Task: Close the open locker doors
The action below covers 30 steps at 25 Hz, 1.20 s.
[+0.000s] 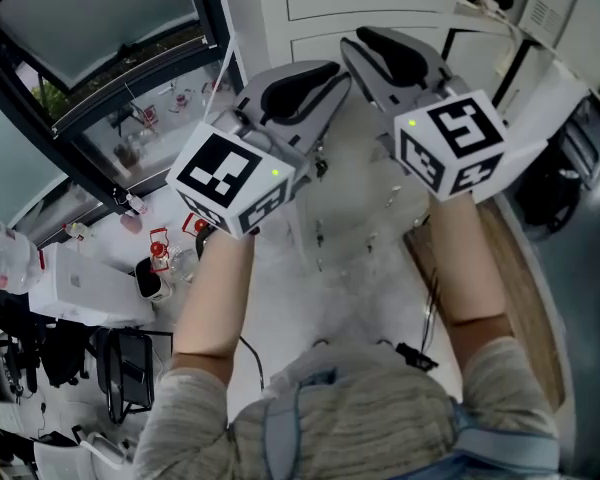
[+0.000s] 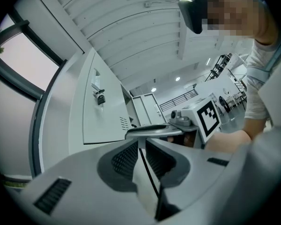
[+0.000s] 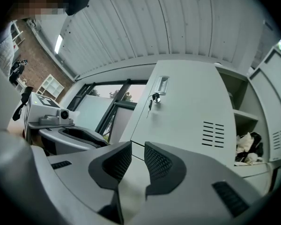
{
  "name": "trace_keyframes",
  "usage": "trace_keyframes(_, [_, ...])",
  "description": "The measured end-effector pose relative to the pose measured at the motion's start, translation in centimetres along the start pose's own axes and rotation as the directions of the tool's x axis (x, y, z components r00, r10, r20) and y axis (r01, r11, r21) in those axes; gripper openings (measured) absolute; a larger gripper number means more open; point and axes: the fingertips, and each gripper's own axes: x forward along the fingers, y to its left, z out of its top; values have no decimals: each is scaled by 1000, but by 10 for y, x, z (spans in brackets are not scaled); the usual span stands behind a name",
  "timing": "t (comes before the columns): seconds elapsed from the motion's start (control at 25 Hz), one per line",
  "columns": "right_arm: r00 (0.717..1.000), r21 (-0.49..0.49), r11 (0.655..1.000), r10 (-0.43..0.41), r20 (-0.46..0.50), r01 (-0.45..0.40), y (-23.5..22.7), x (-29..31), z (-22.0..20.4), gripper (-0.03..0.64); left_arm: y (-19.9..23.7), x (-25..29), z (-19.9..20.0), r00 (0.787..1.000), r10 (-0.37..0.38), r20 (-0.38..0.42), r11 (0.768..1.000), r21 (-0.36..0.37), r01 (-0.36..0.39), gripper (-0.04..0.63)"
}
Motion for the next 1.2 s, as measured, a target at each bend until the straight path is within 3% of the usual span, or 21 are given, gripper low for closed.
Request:
trace_keyframes(0.64, [994,-79,992,-103,-36,100,-95,-151,10,84,-111,121,36,986,-156,57,988,-3,156,48])
trace_keyframes(1.2, [959,-153,955,-270,-82,255,-220,-312,4,84,-251,263,69,934,-326,145,944,-9,331,48])
